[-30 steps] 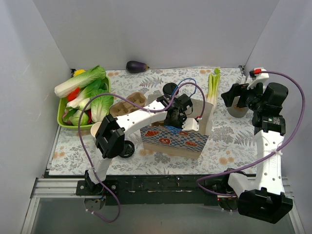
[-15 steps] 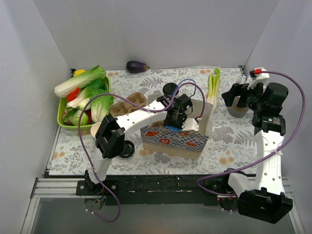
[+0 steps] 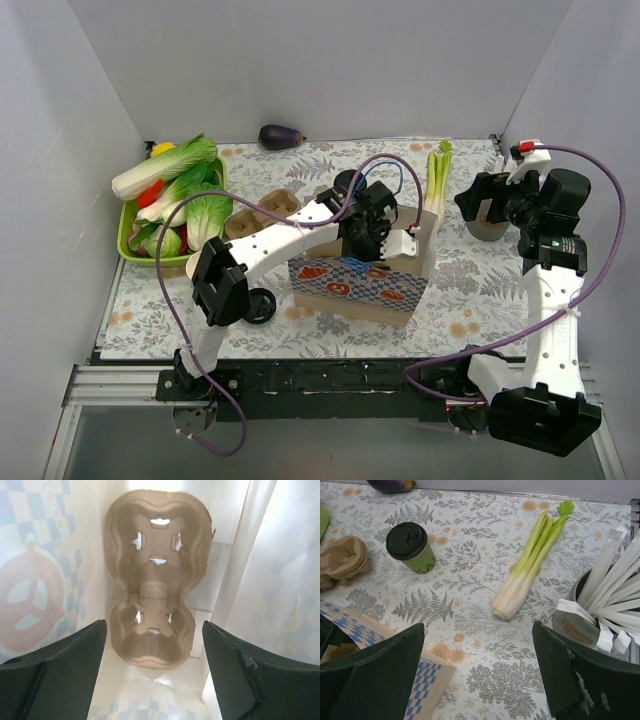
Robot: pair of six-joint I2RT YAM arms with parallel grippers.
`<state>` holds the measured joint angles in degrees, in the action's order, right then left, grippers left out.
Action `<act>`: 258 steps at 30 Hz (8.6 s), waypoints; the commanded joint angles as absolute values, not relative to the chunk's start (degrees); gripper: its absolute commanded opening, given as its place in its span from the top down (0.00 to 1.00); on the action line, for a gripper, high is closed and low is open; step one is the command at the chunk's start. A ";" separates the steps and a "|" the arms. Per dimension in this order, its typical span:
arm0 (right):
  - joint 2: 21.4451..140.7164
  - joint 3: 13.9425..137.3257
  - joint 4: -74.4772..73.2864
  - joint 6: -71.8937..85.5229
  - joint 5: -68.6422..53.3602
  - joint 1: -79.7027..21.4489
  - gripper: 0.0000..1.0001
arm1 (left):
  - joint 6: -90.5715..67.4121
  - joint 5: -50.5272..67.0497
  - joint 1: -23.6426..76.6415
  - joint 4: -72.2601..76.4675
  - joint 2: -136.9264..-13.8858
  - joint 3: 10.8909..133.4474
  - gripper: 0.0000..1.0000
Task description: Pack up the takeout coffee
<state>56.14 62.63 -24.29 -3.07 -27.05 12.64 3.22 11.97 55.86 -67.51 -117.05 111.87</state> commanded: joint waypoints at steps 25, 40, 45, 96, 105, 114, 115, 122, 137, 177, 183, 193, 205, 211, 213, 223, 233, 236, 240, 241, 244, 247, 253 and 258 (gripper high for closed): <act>63.02 71.02 -25.49 -0.88 -28.48 12.83 0.06 | -17.93 18.03 48.35 -38.05 -96.85 129.00 0.02; 63.28 69.00 -23.91 -0.88 -28.83 12.92 0.07 | -24.07 4.74 26.64 -56.24 -100.71 122.17 0.09; 63.19 68.12 -23.47 -0.79 -29.62 12.83 0.07 | -25.49 5.27 22.42 -64.49 -106.43 122.35 0.15; 66.88 56.61 -51.60 -26.55 -39.81 5.48 0.57 | -12.57 34.19 30.41 -59.41 -98.35 114.61 0.14; 73.20 57.73 -41.49 -18.21 -44.12 -11.32 0.59 | -16.17 23.13 30.41 -57.84 -90.62 109.26 0.06; 85.85 69.77 -38.58 -16.00 -44.04 -21.53 0.56 | -20.30 8.53 28.92 -51.94 -82.88 102.83 0.02; 86.65 72.13 -39.11 -16.78 -43.08 -21.45 0.56 | -20.22 7.92 28.92 -52.12 -82.79 102.83 0.02; 87.98 77.60 -45.97 -23.03 -37.97 -14.34 0.55 | -19.25 4.49 28.92 -51.86 -81.74 102.83 0.02; 102.03 98.06 -32.78 -17.04 -37.28 -8.61 0.35 | -18.28 -2.81 28.48 -49.48 -83.58 103.01 0.02; 125.24 117.77 -38.41 -27.86 -25.40 -21.09 0.06 | -16.61 -6.15 28.56 -52.21 -83.58 100.02 0.02; 125.68 117.77 -38.58 -28.04 -25.22 -21.45 0.10 | -16.61 -6.24 28.48 -52.12 -83.32 99.49 0.02; 125.77 117.25 -39.20 -28.83 -25.40 -22.15 0.16 | -16.52 -6.15 28.56 -51.77 -83.41 98.88 0.02; 123.23 116.37 -39.81 -29.71 -21.09 -21.36 0.36 | -16.70 -5.19 28.56 -50.89 -83.76 98.61 0.02; 120.77 113.21 -41.39 -29.62 -23.90 -19.87 0.39 | -17.14 -3.96 28.48 -49.75 -84.20 97.82 0.02; 119.80 111.98 -41.57 -29.62 -23.99 -19.69 0.40 | -17.23 -3.34 28.39 -49.31 -84.29 97.56 0.02; 117.42 107.76 -42.71 -29.44 -25.05 -17.49 0.43 | -17.58 -2.37 28.30 -47.90 -84.37 96.33 0.02; 118.65 107.58 -43.15 -29.79 -28.47 -17.14 0.49 | -17.58 -2.46 28.30 -47.99 -83.85 95.54 0.02; 118.65 107.05 -43.24 -30.15 -28.92 -17.14 0.51 | -17.58 -2.64 28.30 -47.99 -83.67 95.36 0.02; 118.39 106.96 -44.21 -32.69 -32.94 -16.35 0.50 | -17.40 -2.72 28.30 -48.08 -83.58 95.54 0.02; 118.39 107.40 -45.17 -33.65 -34.00 -16.00 0.49 | -17.23 -2.64 28.30 -48.16 -83.58 95.45 0.02; 118.65 109.68 -47.45 -39.79 -35.07 -15.12 0.47 | -17.05 -2.64 28.21 -48.69 -83.15 95.27 0.02; 118.30 109.69 -48.69 -46.57 -33.49 -15.03 0.42 | -16.52 -2.46 28.30 -48.78 -82.62 94.22 0.02; 119.18 108.46 -46.23 -57.03 -31.47 -14.94 0.36 | -16.70 -1.67 28.30 -49.39 -83.23 95.09 0.02; 121.90 109.51 -43.34 -61.87 -29.45 -15.03 0.35 | -16.61 -2.02 28.30 -49.92 -82.97 95.01 0.02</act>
<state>119.85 107.46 -46.37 -55.00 -30.79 -14.87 -16.88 -2.35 28.60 -49.36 -84.97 94.41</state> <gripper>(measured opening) 0.653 0.981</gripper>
